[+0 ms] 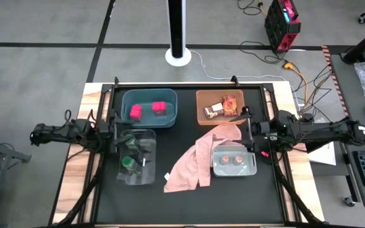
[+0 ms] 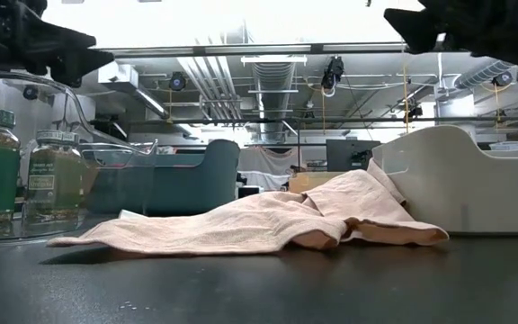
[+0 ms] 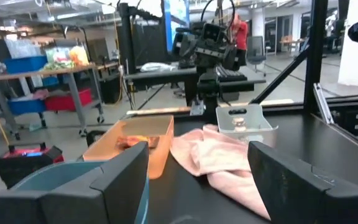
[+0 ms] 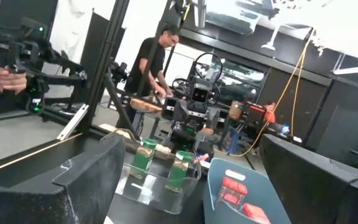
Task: Sort spices by type
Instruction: Return to Home Position
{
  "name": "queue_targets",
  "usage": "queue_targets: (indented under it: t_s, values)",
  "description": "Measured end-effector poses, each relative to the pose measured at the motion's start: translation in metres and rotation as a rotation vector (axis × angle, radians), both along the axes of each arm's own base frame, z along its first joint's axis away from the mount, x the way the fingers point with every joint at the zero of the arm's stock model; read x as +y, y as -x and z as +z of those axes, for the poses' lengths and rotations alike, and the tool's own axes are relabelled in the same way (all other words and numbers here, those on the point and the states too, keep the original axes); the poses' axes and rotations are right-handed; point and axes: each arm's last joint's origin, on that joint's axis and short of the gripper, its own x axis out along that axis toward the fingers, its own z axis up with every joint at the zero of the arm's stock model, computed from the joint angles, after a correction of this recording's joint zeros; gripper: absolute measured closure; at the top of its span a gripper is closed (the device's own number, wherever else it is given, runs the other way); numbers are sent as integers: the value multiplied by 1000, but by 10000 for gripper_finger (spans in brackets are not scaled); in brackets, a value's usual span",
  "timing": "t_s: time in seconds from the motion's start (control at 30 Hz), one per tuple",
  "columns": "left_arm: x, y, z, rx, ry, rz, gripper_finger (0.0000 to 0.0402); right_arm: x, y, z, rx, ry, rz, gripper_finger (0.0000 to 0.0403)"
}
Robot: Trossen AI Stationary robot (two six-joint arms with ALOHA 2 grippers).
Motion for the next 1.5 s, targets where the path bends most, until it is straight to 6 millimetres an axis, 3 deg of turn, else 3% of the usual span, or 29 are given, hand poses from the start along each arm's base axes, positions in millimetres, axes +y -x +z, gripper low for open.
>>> queue_targets:
  t_s: [0.2,0.47,1.5]
  values:
    - [0,-2,-8,19,17,2,142,3,19,-10,-65,-9,-14,40]
    - [-2,-12,-37,12,53,-6,142,5,38,-24,-136,-28,-16,40]
    - [-2,-13,-38,-3,49,-30,142,8,55,-23,-170,-65,-17,40]
